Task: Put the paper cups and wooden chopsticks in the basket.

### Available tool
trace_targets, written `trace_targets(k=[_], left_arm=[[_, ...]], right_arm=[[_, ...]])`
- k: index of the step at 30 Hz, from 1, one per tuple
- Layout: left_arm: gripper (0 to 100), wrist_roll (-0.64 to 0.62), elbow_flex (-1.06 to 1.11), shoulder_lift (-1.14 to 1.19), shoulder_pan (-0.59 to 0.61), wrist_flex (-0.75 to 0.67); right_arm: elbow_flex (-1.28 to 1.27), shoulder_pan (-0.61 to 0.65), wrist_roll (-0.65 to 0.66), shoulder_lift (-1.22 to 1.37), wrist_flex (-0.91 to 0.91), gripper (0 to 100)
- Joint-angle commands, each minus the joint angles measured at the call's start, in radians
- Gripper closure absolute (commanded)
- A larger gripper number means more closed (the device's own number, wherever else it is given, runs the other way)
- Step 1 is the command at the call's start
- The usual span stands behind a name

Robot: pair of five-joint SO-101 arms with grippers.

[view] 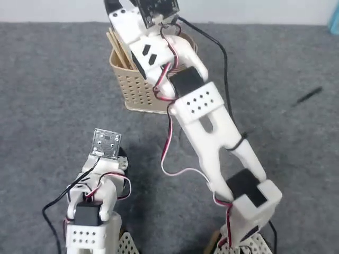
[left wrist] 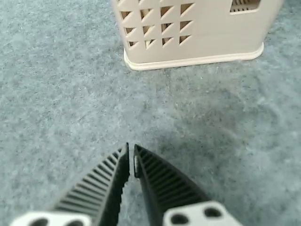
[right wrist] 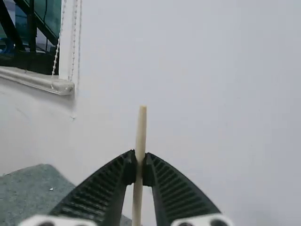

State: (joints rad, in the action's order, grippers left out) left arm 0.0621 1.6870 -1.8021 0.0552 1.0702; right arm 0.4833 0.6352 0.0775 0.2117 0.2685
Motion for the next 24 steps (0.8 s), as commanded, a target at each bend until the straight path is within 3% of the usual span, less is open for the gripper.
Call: trace_targets(k=[1, 5, 11, 17, 22, 24], left_arm=[[99, 0.003, -0.002, -0.021, 0.000, -0.034], [99, 0.003, -0.002, -0.021, 0.000, -0.034], [99, 0.003, -0.002, -0.021, 0.000, -0.034], [99, 0.003, -0.002, -0.021, 0.000, -0.034], [99, 0.003, -0.002, -0.021, 0.002, -0.034], [99, 0.003, -0.002, -0.021, 0.002, -0.034]], right_arm=[[0.038, -0.024, 0.018, -0.013, -0.007, 99.1], [0.014, -0.030, 0.017, -0.005, 0.038, 98.6], [-0.020, -0.036, 0.015, -0.002, 0.065, 87.5], [-0.017, -0.039, 0.015, -0.064, 0.079, 88.3], [-0.017, -0.035, 0.015, -0.217, 0.260, 88.9], [-0.018, -0.041, 0.015, -0.285, 0.361, 93.9]])
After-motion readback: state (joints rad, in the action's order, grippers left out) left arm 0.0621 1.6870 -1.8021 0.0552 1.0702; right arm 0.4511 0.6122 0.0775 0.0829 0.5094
